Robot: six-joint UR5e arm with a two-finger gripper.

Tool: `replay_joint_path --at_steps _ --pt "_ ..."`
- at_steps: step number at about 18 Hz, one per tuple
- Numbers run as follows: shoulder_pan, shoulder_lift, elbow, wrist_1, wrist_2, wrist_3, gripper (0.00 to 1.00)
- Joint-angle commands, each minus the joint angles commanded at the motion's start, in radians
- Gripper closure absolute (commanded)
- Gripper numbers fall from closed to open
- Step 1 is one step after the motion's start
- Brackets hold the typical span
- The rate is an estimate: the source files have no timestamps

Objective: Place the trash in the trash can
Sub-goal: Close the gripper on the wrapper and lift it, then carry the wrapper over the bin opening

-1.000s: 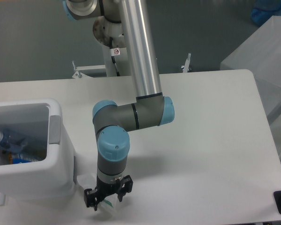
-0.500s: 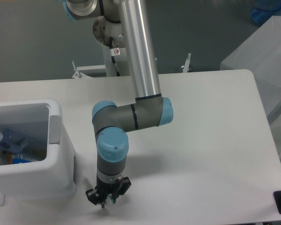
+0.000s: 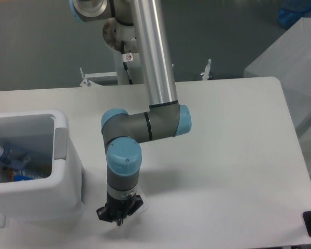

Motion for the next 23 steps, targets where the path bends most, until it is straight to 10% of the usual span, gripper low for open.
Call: replay_joint_path --at_steps 14,23 --pt "0.121 0.277 0.123 0.003 -0.251 -0.202 1.00" --pt "0.020 0.417 0.153 0.008 -0.385 -0.233 1.00"
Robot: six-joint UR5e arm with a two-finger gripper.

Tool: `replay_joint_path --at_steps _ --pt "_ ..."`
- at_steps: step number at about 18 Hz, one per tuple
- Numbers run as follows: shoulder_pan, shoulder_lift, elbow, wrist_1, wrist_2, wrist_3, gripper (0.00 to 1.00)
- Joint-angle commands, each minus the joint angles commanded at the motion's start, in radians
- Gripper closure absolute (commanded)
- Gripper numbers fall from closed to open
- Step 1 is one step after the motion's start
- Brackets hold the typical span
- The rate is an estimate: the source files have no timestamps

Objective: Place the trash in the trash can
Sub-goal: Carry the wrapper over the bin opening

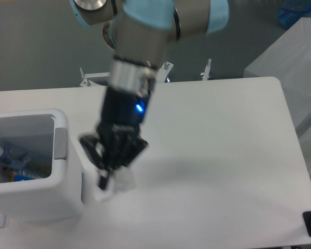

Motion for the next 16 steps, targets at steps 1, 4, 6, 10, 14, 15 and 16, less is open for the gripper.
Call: replay_joint_path --at_steps 1,4,6,10,14,15,16 --pt "-0.028 0.002 0.002 0.000 0.002 0.002 1.00" --pt "-0.078 0.017 -0.006 -0.002 0.002 0.002 0.97" --pt "-0.111 0.015 -0.015 -0.003 0.002 0.000 0.97" --pt "-0.151 0.006 -0.050 -0.003 0.002 0.011 0.97" --pt "-0.169 -0.032 -0.067 -0.002 0.002 0.014 0.97" --pt "-0.171 -0.034 -0.069 -0.003 0.002 0.014 0.97" --pt "-0.172 -0.032 -0.074 -0.002 0.002 0.014 0.97"
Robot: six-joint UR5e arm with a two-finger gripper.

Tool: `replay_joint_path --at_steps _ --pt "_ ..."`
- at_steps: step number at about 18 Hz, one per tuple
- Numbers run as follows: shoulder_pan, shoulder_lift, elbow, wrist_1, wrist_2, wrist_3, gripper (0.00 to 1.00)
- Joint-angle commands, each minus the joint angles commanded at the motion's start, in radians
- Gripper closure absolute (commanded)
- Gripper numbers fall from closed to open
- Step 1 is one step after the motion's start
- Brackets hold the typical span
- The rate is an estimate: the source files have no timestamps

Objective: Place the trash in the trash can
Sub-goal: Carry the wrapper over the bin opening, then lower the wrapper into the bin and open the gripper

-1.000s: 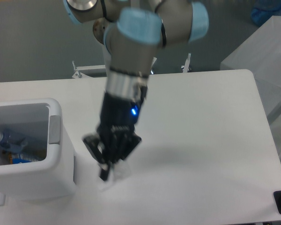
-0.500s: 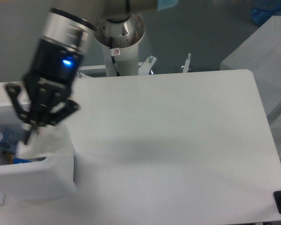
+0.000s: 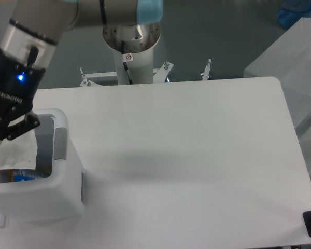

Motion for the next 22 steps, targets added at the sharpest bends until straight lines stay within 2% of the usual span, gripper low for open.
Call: replay_joint_path --at_steps 9,14,17,19,22 --pt "-0.015 0.008 -0.069 -0.002 0.009 0.003 0.96" --pt "-0.015 -0.008 -0.071 -0.003 0.011 0.021 0.90" --pt "-0.015 -0.008 -0.097 -0.002 0.014 0.035 0.89" --pt "-0.015 -0.005 -0.109 -0.002 0.014 0.057 0.84" --pt "-0.015 0.008 -0.117 0.000 0.021 0.087 0.61"
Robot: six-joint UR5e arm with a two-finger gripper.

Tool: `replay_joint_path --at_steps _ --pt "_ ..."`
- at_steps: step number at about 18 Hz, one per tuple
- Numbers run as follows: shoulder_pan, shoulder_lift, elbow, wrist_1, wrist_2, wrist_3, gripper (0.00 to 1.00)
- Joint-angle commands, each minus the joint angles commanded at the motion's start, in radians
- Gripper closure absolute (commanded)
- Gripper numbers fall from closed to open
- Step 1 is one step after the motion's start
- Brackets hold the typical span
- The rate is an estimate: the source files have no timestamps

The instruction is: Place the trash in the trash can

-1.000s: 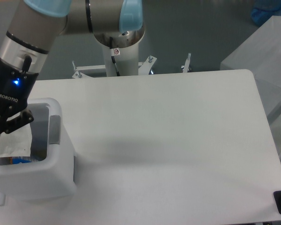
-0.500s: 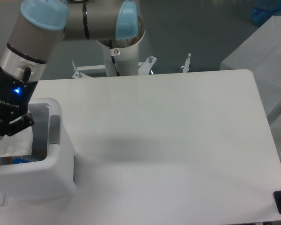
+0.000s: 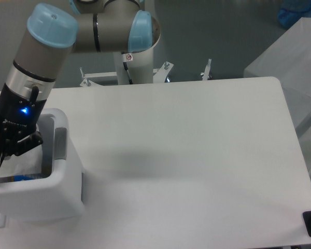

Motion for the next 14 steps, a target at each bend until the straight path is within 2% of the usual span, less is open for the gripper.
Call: replay_joint_path --at_steps 1,2,3,4,7,9,11,14 --pt "0.002 0.005 0.002 -0.002 0.000 0.015 0.55" --pt "0.002 0.008 0.003 -0.002 0.000 0.038 0.43" --pt "0.002 0.017 0.005 -0.002 0.000 0.054 0.19" --pt "0.003 0.028 0.005 -0.003 0.002 0.055 0.00" --pt "0.017 0.048 0.011 0.000 0.008 0.060 0.00" --pt "0.075 0.054 0.028 0.000 0.008 0.069 0.00" --pt "0.107 0.054 0.054 0.000 0.008 0.133 0.00" --pt "0.210 0.054 0.093 -0.002 0.008 0.283 0.00"
